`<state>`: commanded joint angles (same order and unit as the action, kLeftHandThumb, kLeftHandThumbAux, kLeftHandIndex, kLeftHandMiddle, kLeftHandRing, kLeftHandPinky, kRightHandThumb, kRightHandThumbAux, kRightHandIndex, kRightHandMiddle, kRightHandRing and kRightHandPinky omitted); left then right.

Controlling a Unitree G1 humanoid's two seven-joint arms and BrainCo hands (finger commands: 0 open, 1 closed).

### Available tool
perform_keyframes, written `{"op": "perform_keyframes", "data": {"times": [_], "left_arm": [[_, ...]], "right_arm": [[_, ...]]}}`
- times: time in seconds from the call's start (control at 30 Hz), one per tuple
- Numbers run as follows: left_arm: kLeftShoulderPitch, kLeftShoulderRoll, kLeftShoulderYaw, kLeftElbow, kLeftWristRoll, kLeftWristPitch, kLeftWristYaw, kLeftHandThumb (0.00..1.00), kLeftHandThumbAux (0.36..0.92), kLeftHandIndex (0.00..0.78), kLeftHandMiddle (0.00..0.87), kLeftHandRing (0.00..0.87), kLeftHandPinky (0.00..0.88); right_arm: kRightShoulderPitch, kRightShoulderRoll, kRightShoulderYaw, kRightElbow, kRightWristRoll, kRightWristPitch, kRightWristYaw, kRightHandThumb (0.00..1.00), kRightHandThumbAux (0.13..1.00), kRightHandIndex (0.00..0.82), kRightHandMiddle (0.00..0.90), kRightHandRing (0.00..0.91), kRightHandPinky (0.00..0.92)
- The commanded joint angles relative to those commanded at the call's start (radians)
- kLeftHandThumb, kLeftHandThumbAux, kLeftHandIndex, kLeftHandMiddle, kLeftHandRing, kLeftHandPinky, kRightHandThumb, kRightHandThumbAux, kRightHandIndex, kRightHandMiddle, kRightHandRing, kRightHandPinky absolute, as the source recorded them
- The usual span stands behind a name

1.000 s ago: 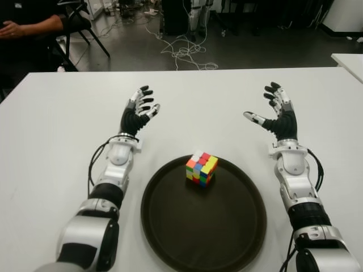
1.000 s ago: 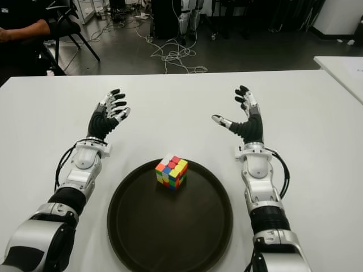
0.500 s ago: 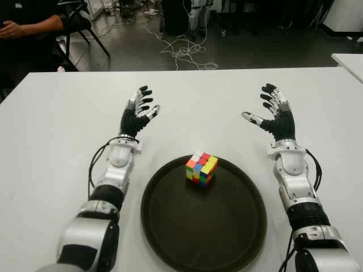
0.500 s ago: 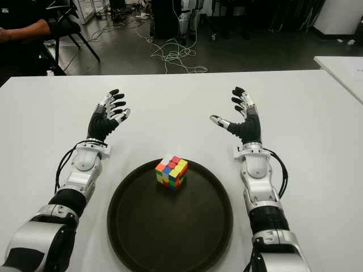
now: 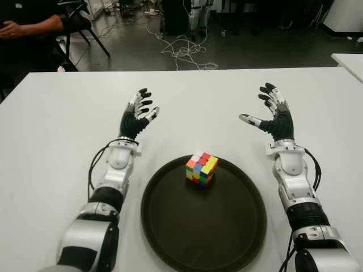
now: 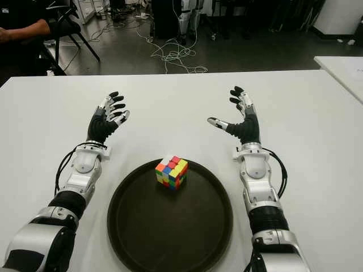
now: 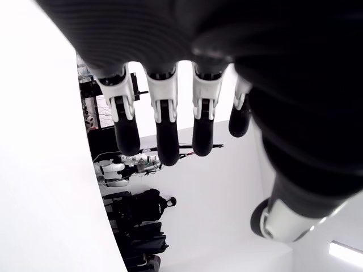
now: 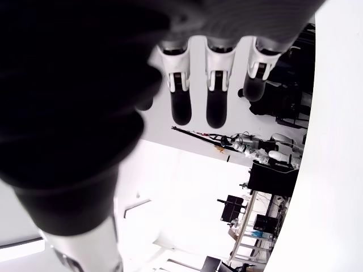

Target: Pick up the Rubik's Cube and put it in the plate

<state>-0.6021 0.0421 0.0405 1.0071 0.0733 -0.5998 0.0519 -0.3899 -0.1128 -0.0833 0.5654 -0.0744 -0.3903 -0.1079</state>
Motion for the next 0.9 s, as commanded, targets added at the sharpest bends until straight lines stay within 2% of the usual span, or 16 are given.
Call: {"op": "perform_keyframes", "data": {"times": [0.3,0.57,0.9], "left_arm": [[-0.002,0.002,0.001,0.002,0.003,0.006,0.002,0.078,0.724,0.125,0.180,0.183,0.198],[-0.004,0.002,0.001,0.005,0.003,0.008,0.001,0.046,0.678,0.114,0.170,0.178,0.199],[-0.002,-0.001,0.003,0.005,-0.003,0.001,-0.010,0.076,0.706,0.129,0.184,0.190,0.205]], "right_arm": [[-0.005,-0.003,0.000,0.016,-0.009,-0.006,-0.010,0.000,0.846,0.137,0.197,0.168,0.108],[-0.010,-0.003,-0.005,0.029,0.008,-0.017,0.006,0.000,0.850,0.134,0.198,0.172,0.125],[-0.011,-0.005,-0.009,0.037,0.019,-0.008,0.021,0.000,0.844,0.134,0.205,0.186,0.139]]}}
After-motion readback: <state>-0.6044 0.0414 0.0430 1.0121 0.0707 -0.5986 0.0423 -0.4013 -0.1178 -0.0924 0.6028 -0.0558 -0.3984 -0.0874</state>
